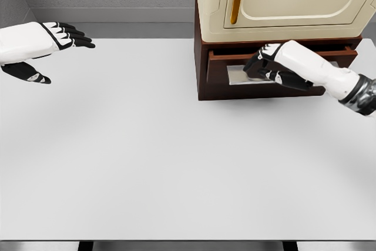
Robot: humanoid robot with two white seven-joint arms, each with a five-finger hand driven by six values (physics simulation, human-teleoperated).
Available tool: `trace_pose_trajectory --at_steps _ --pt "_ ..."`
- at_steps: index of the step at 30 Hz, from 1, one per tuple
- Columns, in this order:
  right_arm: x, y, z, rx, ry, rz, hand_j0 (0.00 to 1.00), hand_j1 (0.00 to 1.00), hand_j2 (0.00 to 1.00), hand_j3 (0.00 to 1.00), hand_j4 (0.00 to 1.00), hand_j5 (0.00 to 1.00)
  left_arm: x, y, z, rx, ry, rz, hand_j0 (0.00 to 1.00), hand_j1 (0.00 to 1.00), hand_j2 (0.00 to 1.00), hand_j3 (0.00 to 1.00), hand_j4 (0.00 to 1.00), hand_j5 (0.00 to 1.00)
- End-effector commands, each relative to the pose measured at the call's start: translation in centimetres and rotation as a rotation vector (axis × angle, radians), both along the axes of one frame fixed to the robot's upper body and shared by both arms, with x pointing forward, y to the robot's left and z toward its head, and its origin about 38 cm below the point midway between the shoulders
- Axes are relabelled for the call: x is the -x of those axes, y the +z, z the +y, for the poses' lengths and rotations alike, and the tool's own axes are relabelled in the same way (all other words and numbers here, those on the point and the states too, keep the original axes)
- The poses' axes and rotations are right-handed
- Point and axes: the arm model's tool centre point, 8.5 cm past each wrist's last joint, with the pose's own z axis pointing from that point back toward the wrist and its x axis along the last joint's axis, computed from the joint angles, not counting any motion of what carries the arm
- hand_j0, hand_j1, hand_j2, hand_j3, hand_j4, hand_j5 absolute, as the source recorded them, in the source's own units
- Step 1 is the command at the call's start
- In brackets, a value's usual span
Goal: Put the switch into the drawer with left arm, and close the drawer with right arm
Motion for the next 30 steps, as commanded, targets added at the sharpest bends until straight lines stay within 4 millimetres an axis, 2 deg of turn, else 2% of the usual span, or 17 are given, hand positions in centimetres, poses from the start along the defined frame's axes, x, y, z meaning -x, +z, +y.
trace_pose_trajectory --at_steps 1,3,10,18,24,30 --pt "-0.1 -0.2 0.1 -0.008 -0.003 0.006 0.53 0.53 0.53 0.53 0.53 0.53 0.0 0.1 0.1 0.004 0.003 0.001 1.0 1.0 1.0 1.0 1.0 1.0" --pt "-0.6 -0.5 0.6 -0.019 -0.003 0.011 0.53 0.53 0.53 0.53 0.53 0.53 0.0 0.1 0.1 0.004 0.003 0.001 1.0 1.0 1.0 1.0 1.0 1.0" --pt "-1.4 -0.8 0.0 -0.003 -0.026 0.02 0.54 0.54 0.54 0.54 0.54 0.54 0.0 0.1 0.0 0.006 0.002 0.001 1.0 1.0 1.0 1.0 1.0 1.0" --pt "-3.0 -1.4 1.0 -0.003 -0.038 0.022 0.53 0.53 0.53 0.53 0.53 0.53 0.1 -0.3 -0.1 0.005 -0.001 0.009 1.0 1.0 1.0 1.0 1.0 1.0" --pt "-2.8 -0.9 1.0 -0.007 -0.03 0.013 0.53 0.53 0.53 0.53 0.53 0.53 0.2 -0.3 -0.2 0.005 -0.005 0.008 1.0 1.0 1.0 1.0 1.0 1.0" --pt "-0.4 2.8 -0.4 0.046 0.01 -0.064 0.54 0.54 0.54 0.54 0.54 0.54 0.2 -0.4 -0.2 0.006 -0.006 0.01 1.0 1.0 1.0 1.0 1.0 1.0"
